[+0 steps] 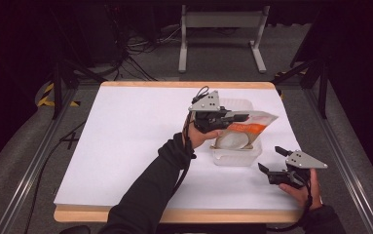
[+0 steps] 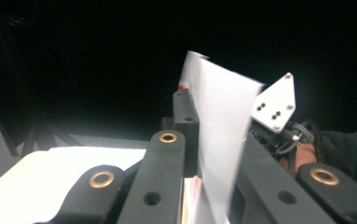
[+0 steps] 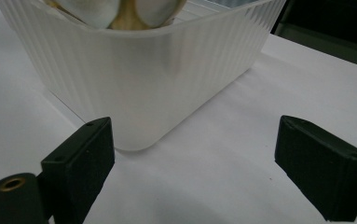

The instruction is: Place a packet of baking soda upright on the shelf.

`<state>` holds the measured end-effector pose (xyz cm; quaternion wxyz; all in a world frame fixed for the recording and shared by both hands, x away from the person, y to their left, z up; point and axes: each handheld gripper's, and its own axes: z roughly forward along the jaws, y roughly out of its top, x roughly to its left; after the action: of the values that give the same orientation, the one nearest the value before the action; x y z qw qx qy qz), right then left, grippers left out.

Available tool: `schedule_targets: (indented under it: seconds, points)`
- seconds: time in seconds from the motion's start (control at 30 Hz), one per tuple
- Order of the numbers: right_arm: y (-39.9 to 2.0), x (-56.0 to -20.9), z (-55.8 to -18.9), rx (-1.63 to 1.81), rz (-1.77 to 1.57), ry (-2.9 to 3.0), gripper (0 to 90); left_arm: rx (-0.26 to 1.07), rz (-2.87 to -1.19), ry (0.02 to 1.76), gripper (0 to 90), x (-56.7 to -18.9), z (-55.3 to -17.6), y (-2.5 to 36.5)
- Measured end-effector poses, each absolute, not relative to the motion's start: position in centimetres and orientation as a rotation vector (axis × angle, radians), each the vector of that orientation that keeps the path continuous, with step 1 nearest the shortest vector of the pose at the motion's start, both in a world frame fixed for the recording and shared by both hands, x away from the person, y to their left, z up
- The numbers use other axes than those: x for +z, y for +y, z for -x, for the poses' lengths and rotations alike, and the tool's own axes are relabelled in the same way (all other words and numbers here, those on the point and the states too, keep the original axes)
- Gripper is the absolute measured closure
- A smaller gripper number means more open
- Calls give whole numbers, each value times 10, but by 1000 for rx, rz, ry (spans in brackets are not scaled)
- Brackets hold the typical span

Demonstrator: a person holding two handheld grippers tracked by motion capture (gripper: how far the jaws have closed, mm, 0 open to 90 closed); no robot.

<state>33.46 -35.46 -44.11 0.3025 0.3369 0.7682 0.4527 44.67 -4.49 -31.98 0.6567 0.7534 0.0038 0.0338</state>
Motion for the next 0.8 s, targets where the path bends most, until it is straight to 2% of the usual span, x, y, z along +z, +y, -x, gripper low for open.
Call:
schedule_targets:
  seconds: [0.2,0.5,0.8]
  points:
    - [-354,-441,-335,1196,-893,2039,126,36,-1700,13,894,-334,-444,-51]
    - [-354,-441,-335,1195,-893,2039,127,82,-1723,16,896,-322,-445,-76]
    - [-355,-441,-334,1203,-891,2037,126,43,-1666,24,896,-325,-447,-84]
